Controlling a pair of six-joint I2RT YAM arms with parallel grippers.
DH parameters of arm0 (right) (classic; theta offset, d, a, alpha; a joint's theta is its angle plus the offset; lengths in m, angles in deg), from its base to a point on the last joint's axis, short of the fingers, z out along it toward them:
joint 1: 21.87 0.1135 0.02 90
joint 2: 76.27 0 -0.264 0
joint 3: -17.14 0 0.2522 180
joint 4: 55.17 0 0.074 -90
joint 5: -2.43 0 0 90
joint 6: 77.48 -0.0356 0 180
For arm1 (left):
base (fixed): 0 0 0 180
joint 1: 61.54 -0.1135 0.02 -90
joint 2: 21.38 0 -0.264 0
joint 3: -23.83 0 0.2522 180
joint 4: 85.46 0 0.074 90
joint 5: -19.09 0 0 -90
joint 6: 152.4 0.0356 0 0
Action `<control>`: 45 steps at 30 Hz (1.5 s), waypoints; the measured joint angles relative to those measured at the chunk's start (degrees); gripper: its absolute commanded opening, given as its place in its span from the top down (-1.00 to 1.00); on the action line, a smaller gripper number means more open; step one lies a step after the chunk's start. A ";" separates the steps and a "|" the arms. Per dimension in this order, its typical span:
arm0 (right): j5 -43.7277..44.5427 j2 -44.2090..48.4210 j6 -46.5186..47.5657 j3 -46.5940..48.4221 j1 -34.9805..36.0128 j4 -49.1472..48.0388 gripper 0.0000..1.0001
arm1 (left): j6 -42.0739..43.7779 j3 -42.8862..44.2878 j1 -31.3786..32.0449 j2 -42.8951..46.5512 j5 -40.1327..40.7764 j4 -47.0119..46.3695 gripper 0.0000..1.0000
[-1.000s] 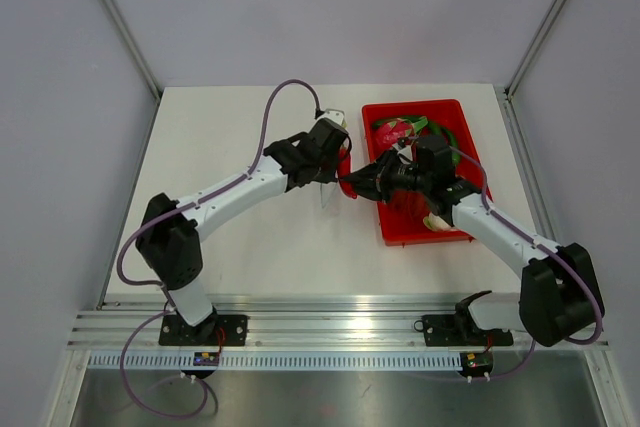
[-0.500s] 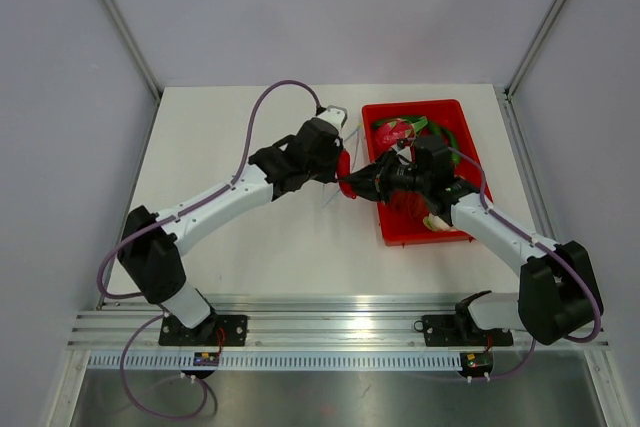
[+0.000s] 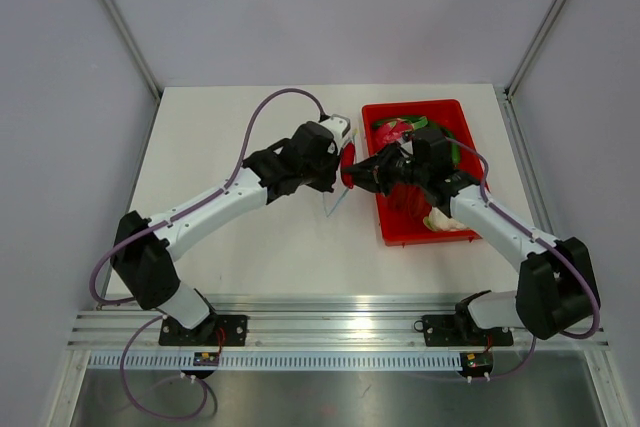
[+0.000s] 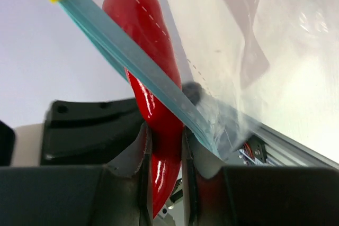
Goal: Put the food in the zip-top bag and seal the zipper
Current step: Place the fake vegetable in the zipper food storage bag.
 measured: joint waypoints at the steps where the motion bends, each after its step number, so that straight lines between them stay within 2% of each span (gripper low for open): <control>1: 0.66 -0.52 0.61 1.33 -0.02 0.92 1.00 | 0.22 0.00 0.00 0.00 -0.90 0.76 1.00; 8: 4.72 -4.11 6.05 7.89 -0.02 8.13 1.00 | 0.85 0.81 -0.22 0.00 -4.68 3.52 1.00; 17: 11.28 -7.89 12.17 8.20 -0.02 14.05 1.00 | 0.74 2.40 -2.86 0.00 -7.91 6.23 1.00; 19: 12.20 -8.26 13.35 8.20 -0.02 14.58 0.91 | 0.59 3.06 -3.48 -0.24 -8.81 6.71 1.00; 20: 12.79 -8.59 13.88 8.20 -0.02 14.58 0.73 | 0.42 3.50 -3.69 -0.55 -9.18 6.80 1.00; 21: 13.16 -9.01 14.38 8.20 0.04 14.53 0.48 | 0.28 4.07 -3.82 -0.96 -9.73 6.82 1.00; 22: 13.68 -9.64 14.97 8.22 0.15 14.43 -0.03 | 0.17 4.70 -3.85 -1.53 -10.38 6.82 1.00; 24: 14.60 -11.58 16.11 8.55 0.35 14.40 -0.33 | -0.17 5.90 -3.85 -2.95 -11.82 6.99 1.00; 25: 14.62 -12.79 16.81 8.94 0.44 14.27 -0.42 | -0.35 6.45 -3.85 -3.87 -12.44 7.28 1.00; 30: 14.38 -14.88 19.89 10.19 1.11 14.53 -0.40 | -1.25 8.09 -3.82 -7.96 -14.16 8.85 1.00; 33: 14.32 -13.84 21.88 11.45 1.33 14.95 -0.07 | -1.36 8.33 -4.00 -8.92 -14.34 10.23 1.00; 40: 14.58 -6.16 24.70 11.54 1.36 17.22 0.42 | -1.36 8.66 -5.51 -9.16 -15.26 10.88 1.00; 43: 16.61 -3.30 27.04 12.07 1.03 20.85 0.45 | -1.36 8.66 -6.45 -9.16 -15.93 10.86 1.00; 45: 19.52 -1.53 29.42 13.14 -0.02 24.68 0.32 | -1.36 8.66 -7.04 -9.16 -16.24 10.88 1.00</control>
